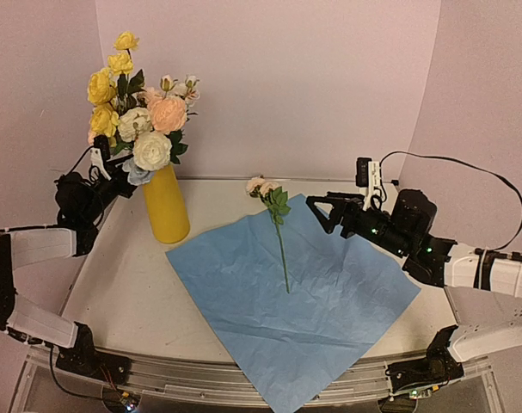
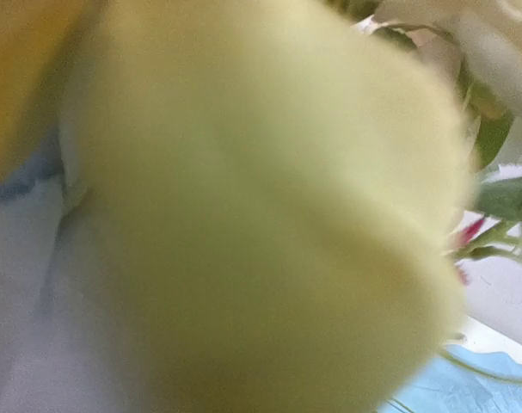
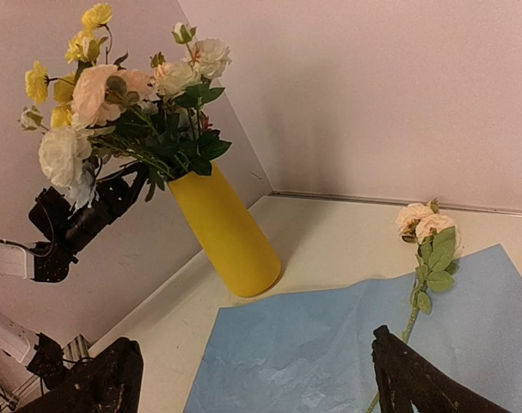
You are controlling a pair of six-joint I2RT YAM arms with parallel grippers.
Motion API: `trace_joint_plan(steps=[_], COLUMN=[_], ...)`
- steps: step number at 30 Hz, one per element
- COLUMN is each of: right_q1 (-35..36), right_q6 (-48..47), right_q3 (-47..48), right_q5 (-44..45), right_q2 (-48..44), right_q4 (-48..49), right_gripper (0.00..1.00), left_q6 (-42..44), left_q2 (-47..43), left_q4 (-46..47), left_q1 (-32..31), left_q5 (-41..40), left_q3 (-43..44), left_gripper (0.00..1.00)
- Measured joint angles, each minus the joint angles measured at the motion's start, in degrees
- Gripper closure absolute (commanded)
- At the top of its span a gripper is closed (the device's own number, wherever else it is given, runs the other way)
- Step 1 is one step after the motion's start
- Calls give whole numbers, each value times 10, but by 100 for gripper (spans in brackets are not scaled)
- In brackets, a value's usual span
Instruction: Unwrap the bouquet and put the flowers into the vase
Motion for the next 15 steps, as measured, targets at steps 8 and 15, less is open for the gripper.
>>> trace_joint_plan(steps=[8,15], right_q1=[0,0], right_q6=[15,37], right_q3=[17,125], right_q5=[3,72], right_q2=[47,175], right_q4=[-9,-98], right_gripper=[6,8], left_q6=[-4,-19], left_q2=[-80,-134], left_q4=[-75,-138], left_q1=[0,-1], left_q5=[-30,-62], left_q3=[-33,-66], left_gripper=[44,33])
